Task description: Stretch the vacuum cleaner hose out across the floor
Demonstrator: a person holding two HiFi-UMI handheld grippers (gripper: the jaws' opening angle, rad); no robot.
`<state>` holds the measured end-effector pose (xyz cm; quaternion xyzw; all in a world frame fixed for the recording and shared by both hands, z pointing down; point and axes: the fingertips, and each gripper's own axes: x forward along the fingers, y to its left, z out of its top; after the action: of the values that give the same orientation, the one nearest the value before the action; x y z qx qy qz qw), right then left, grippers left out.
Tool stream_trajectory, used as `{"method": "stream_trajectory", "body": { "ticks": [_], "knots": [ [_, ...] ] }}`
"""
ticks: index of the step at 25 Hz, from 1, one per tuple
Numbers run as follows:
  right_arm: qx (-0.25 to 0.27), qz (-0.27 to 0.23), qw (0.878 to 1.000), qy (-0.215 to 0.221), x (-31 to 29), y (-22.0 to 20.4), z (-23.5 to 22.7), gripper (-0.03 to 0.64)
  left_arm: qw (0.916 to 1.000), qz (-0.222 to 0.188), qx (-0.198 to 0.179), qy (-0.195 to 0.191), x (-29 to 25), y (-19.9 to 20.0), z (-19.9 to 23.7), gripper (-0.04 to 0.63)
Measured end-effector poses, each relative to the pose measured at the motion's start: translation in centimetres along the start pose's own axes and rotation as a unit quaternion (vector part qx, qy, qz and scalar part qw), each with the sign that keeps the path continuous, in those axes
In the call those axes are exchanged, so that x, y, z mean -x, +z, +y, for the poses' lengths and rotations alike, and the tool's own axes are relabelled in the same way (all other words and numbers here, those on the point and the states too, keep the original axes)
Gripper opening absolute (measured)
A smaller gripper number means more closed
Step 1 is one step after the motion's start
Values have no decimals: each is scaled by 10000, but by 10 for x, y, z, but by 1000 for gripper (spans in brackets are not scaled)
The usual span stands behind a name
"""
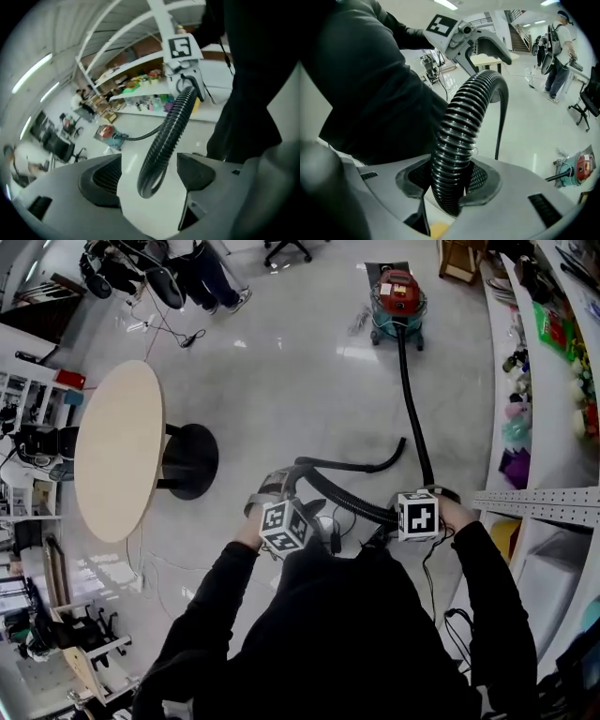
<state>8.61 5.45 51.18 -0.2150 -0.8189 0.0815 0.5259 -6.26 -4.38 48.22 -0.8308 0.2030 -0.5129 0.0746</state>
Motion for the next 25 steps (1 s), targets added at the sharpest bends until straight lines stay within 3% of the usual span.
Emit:
{"method": "stream_trajectory", "body": {
  "ticks": [1, 3, 6, 7, 8, 9, 12, 14, 15, 16, 17, 19, 22, 25],
  "knots": [
    [61, 82, 9999, 25, 1, 0, 4, 163, 9989, 34, -475, -27, -8, 10, -13, 368],
    [150, 186, 9997, 70, 4, 0, 11, 163, 9946, 55, -1014, -212, -25, 20, -41, 367],
    [250, 327, 9991, 138, 13, 7, 21, 162, 9918, 121, -1262, -179, -41, 17, -65, 367],
    [295, 415, 9986, 167, 15, 9, 24, 161, 9930, 61, -1176, -52, -40, 16, -65, 361],
    [336, 531, 9978, 202, 16, 12, 27, 162, 9951, -64, -982, 52, -34, 17, -62, 294],
    [359, 669, 9968, 236, 16, 13, 30, 163, 9969, -220, -747, 104, -27, 18, -61, 162],
    [335, 1004, 9943, 86, 13, 18, 28, 163, 9977, -544, -371, 142, -11, 12, -67, 161],
    [460, 1039, 9918, -589, 6, 26, 8, 163, 9973, -625, -268, 294, -4, -1, -69, 155],
    [593, 1022, 9860, -1175, 3, 33, -7, 163, 9970, -663, -162, 364, 2, -9, -69, 153],
    [721, 998, 9742, -1892, 5, 41, -23, 176, 9966, -725, -6, 402, 8, -17, -68, 152],
    [770, 958, 9564, -2650, 11, 51, -37, 242, 9956, -829, 202, 397, 16, -25, -68, 152],
    [514, 774, 9097, -4046, 38, 75, -55, 347, 9902, -1145, 754, 259, 32, -40, -68, 152],
    [-240, 279, 8141, -5795, 89, 110, -44, 370, 9757, -1595, 1499, -108, 55, -50, -63, 150],
    [-1364, -299, 7104, -6897, 116, 115, 3, 370, 9710, -1703, 1627, -401, 71, -53, -69, 150]
  ]
}}
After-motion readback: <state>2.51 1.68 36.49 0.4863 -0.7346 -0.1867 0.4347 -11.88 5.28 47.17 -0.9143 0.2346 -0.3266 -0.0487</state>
